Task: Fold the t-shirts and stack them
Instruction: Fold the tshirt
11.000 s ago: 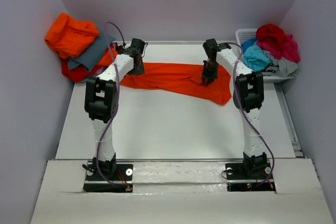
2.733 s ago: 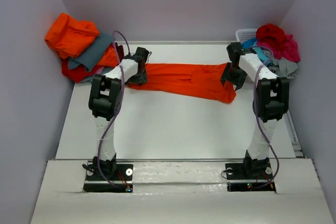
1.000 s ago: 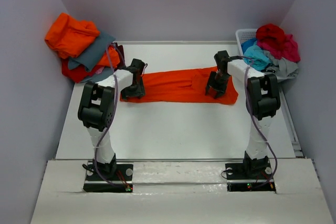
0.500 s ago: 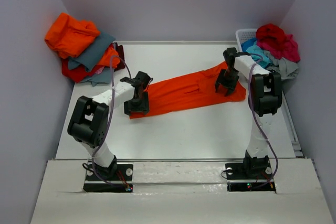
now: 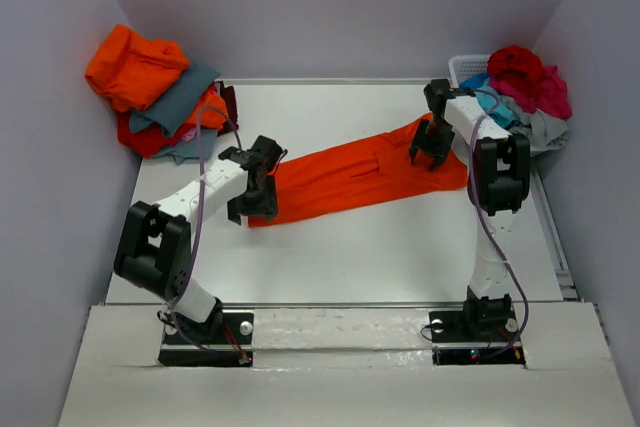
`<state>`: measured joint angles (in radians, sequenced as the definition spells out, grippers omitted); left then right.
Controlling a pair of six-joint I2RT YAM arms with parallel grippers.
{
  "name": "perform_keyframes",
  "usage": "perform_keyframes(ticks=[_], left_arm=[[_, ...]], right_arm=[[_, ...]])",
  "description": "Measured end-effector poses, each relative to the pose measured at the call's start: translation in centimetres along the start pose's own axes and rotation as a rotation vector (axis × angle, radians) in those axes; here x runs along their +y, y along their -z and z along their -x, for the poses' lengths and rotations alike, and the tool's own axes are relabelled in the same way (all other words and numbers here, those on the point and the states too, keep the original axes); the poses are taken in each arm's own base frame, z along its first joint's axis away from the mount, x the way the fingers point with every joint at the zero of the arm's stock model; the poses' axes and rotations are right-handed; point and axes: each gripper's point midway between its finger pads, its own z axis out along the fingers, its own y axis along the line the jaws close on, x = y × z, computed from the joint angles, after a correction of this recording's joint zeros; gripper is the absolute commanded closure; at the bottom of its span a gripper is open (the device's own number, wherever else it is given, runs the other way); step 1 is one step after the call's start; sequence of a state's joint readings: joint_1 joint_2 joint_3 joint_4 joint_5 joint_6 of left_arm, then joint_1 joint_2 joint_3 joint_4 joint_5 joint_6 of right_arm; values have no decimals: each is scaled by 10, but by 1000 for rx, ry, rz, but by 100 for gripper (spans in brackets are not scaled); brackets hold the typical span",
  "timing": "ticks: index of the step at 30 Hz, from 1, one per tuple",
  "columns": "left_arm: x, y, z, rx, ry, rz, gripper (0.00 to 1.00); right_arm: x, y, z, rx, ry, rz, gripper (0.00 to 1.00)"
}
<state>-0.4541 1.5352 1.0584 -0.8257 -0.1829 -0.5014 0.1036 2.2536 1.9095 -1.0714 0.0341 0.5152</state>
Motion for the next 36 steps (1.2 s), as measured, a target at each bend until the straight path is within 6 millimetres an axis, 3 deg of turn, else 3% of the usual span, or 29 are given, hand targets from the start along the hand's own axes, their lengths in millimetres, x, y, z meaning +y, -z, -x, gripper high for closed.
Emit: perform_keyframes(ticks=[6,7,10,13,17,22,27,36], left_arm=[[-34,16,74,-126,-9,-26,26],[-36,16,79,-135,-11,-27,26],[-54,11,115,-173,-35,-21,27],[-70,-8,137,-179,-69,-12,27],[-78,-31,141,-151,-105,5,28],[-86,-59,133,-94,-137,15,29],[-92,-62,133,-97,-154,6,29],[-88,-64,126,-118,-142,-5,29]], right_arm=[[-6,10,-11,5,-4,-1,41],[-7,12,-12,5,-5,0,41],[-12,24,-21,-3,-16,5,40],[-17,35,-28,-13,-29,9,40],[-23,44,-34,-25,-43,4,39],[-36,35,-54,0,-61,-26,39],[-46,21,-68,32,-66,-60,39],[-40,-8,-59,58,-70,-83,39]])
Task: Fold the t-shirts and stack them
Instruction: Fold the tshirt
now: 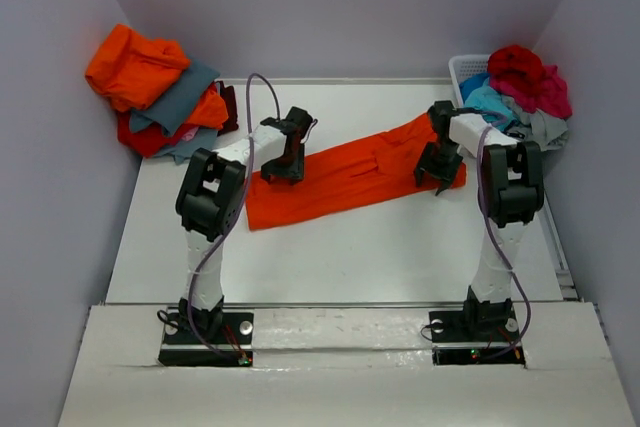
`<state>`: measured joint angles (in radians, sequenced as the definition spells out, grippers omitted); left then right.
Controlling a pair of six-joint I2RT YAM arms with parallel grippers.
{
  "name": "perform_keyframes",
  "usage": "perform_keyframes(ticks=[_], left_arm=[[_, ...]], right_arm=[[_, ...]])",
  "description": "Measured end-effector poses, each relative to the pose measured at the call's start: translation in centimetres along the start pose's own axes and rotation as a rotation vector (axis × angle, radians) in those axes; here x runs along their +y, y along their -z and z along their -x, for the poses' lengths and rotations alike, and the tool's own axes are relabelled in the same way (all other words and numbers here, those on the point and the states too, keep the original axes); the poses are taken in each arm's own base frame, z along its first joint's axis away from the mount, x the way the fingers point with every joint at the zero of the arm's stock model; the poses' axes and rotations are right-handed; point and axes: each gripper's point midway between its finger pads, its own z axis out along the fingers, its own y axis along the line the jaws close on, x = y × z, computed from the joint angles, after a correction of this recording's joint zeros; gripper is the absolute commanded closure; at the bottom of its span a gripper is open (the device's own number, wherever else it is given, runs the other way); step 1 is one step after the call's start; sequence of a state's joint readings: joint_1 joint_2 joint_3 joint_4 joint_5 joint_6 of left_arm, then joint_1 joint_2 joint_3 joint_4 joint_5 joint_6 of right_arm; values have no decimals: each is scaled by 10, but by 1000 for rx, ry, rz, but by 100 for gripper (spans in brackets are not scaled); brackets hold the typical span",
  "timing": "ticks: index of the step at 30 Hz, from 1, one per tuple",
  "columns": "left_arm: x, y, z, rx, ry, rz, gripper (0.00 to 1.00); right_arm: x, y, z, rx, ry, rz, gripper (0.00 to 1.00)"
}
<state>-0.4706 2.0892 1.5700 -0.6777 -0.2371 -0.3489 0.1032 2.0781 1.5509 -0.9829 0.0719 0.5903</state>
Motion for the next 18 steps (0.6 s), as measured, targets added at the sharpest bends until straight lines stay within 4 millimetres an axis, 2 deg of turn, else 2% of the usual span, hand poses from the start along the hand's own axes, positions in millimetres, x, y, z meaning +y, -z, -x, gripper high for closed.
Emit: perform_keyframes(ticks=[18], left_arm=[[10,13,-57,30,40,-73,39]], right_arm=[[59,-1,82,-60,43,53,38]])
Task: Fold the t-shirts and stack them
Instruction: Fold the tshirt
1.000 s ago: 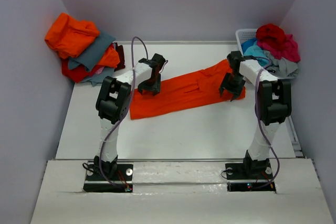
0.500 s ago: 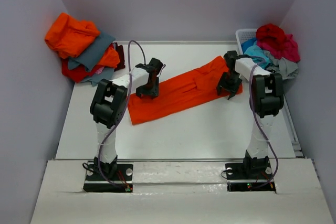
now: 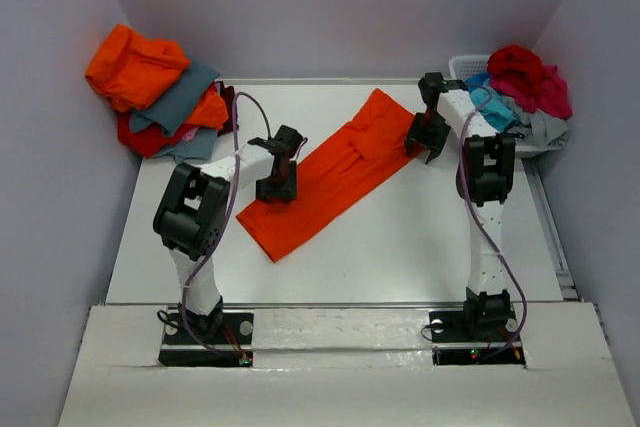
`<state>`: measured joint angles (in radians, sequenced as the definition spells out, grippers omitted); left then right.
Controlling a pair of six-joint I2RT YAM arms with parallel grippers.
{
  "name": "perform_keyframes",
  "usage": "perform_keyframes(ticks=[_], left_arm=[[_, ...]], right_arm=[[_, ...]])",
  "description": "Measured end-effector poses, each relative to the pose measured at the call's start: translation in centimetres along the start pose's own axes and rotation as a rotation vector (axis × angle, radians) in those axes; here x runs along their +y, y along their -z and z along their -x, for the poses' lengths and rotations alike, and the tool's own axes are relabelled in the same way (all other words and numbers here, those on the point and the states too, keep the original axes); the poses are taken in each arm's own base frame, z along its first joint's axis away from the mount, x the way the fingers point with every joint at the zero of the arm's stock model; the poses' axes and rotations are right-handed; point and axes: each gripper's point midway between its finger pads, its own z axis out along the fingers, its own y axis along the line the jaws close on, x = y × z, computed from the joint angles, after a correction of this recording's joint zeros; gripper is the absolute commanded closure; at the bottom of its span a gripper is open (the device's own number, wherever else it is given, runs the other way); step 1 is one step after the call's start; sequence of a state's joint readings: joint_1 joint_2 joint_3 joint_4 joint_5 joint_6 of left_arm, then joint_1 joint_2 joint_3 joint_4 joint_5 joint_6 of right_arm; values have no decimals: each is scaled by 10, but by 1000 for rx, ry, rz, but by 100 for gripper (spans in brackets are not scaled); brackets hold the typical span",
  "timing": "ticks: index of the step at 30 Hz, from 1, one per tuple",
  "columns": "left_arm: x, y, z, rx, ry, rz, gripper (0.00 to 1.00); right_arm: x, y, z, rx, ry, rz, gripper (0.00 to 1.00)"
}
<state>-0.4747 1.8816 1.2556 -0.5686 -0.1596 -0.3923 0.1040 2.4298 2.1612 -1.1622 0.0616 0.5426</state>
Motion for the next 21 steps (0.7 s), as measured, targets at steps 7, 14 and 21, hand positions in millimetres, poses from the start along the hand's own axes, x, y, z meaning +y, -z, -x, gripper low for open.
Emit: perform_keyframes(ticks=[7,14,21], left_arm=[[-4,12,-42,47,-61,-15,41],[-23,31,-96,117,-197,-23,41],[-20,46,-109,173,-240,19,41]], right_arm=[[20,-2,25,-28,53,53,38],[33,-1,21,-12,95,109,38],[44,1,14,-20,134,122,38]])
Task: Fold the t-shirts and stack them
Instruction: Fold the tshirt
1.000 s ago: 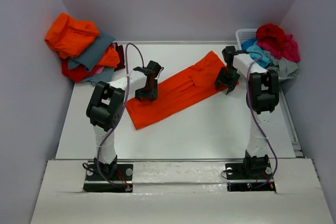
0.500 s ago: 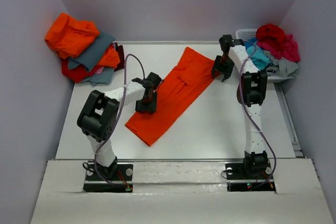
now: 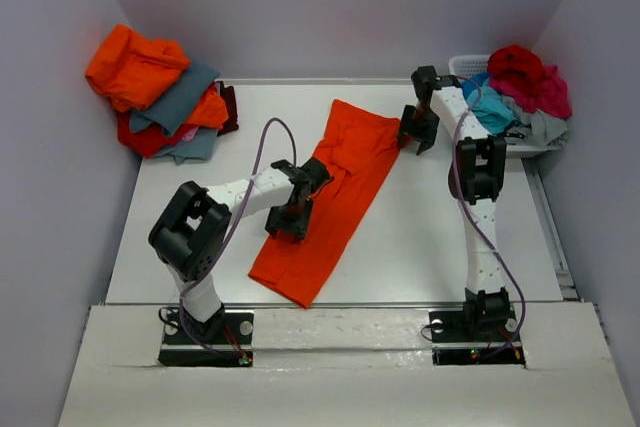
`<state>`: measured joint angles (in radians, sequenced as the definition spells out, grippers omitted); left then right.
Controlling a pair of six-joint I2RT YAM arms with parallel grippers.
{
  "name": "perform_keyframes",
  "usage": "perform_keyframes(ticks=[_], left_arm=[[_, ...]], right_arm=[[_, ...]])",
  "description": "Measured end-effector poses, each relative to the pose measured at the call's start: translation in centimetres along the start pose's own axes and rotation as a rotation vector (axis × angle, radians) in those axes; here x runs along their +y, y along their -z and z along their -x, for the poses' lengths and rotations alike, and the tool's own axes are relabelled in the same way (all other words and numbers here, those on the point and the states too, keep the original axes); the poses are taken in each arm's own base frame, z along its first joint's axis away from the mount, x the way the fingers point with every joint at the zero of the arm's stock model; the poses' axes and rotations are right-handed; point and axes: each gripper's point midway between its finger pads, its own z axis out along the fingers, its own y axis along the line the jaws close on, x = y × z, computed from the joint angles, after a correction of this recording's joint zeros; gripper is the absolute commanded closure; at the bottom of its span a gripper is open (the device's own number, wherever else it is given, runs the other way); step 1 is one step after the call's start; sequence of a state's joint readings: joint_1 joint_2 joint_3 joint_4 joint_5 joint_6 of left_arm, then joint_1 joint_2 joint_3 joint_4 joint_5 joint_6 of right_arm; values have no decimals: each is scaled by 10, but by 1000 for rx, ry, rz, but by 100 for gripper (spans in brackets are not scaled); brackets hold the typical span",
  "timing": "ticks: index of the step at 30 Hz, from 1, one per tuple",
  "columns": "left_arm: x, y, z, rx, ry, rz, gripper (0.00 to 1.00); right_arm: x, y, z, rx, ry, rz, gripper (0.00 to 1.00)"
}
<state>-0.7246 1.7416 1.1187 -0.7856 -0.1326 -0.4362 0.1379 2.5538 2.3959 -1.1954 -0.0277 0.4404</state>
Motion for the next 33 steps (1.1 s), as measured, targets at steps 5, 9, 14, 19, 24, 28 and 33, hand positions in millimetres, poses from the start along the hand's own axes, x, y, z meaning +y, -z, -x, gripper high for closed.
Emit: perform_keyframes(ticks=[5,9,14,19,24,28,33], left_arm=[[-7,30,35,-71,11,-5,40],[-16,57,73,-164,19,-21,40],[-25,74,113,-244,12,-11,40],[-39,54,147,-238,-4,-7,40],[-42,27,187,-223,24,-40,41],[-16,14,228,-252,108,-60,41],[13,8,238,-259,157,-44,41]], right_arm=[[-5,4,-13,19,1,-9,38],[-11,12,-25,40,0,-17,38],[-6,31,-29,23,10,4,38],[8,59,-49,8,48,39,39],[23,76,-86,32,106,77,39],[29,79,-113,73,139,93,39],[28,71,-116,79,141,84,39]])
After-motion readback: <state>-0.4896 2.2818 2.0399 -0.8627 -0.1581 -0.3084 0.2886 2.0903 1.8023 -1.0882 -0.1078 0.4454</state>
